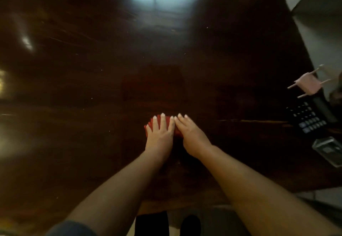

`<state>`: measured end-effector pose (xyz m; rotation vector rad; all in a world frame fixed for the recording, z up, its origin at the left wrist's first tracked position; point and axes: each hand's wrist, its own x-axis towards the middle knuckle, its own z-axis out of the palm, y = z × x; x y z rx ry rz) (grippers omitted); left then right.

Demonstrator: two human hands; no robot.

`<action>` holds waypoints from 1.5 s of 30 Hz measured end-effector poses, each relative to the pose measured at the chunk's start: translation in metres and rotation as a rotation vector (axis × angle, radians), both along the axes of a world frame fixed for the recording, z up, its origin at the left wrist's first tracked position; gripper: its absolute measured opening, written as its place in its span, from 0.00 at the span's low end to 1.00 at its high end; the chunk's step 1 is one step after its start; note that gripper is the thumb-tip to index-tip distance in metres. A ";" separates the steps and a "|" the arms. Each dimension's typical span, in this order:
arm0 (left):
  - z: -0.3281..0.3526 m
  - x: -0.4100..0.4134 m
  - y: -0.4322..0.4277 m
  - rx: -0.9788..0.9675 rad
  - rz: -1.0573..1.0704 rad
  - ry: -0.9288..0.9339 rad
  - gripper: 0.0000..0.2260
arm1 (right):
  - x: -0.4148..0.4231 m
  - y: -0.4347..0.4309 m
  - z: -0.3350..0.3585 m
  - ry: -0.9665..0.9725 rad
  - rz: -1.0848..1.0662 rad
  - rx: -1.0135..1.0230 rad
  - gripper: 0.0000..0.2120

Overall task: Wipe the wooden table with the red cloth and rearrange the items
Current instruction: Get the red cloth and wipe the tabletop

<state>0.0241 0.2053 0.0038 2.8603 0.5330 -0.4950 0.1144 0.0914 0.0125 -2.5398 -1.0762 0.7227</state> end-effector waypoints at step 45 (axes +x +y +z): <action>-0.013 0.225 0.040 -0.109 0.059 -0.154 0.33 | 0.198 0.046 0.004 -0.203 -0.069 -0.008 0.33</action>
